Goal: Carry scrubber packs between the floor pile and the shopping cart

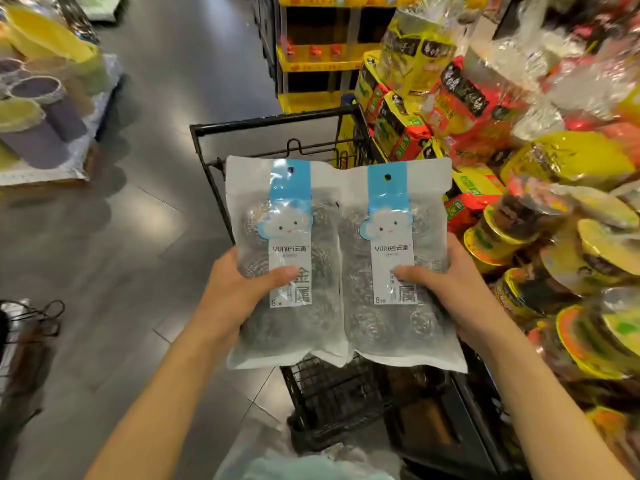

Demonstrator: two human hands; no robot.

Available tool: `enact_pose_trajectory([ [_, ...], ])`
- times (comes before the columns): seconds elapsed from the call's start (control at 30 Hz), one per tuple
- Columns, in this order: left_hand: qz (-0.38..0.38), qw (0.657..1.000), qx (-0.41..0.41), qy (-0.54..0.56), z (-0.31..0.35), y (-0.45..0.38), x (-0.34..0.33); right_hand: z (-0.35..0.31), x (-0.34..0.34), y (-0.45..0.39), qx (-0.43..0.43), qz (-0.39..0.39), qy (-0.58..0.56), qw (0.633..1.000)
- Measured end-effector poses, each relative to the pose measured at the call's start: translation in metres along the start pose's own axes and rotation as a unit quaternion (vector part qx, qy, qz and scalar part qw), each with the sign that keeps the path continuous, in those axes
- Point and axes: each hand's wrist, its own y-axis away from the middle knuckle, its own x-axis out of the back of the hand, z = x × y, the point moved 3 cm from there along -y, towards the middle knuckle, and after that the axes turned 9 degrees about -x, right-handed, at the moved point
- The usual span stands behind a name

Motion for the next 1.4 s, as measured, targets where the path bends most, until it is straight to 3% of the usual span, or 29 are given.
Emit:
enact_pose_trajectory([
  [0.37, 0.089, 0.986, 0.127, 0.053, -0.101, -0.033, -0.031, 0.054, 0.011, -0.105, -0.103, -0.084, 0.12, 0.984],
  [0.6, 0.102, 0.968, 0.227, 0.026, -0.212, -0.031, -0.08, 0.18, 0.033, -0.163, -0.219, -0.126, 0.146, 0.957],
  [0.87, 0.123, 0.946, 0.293, -0.07, -0.353, -0.024, -0.081, 0.331, 0.032, -0.214, -0.324, -0.064, 0.138, 0.934],
  [1.03, 0.146, 0.92, 0.356, -0.08, -0.406, -0.016, -0.076, 0.37, 0.028, -0.225, -0.379, -0.049, 0.148, 0.912],
  [1.4, 0.125, 0.912, 0.389, -0.02, -0.494, -0.039, -0.08, 0.436, 0.012, -0.248, -0.382, -0.104, 0.179, 0.9],
])
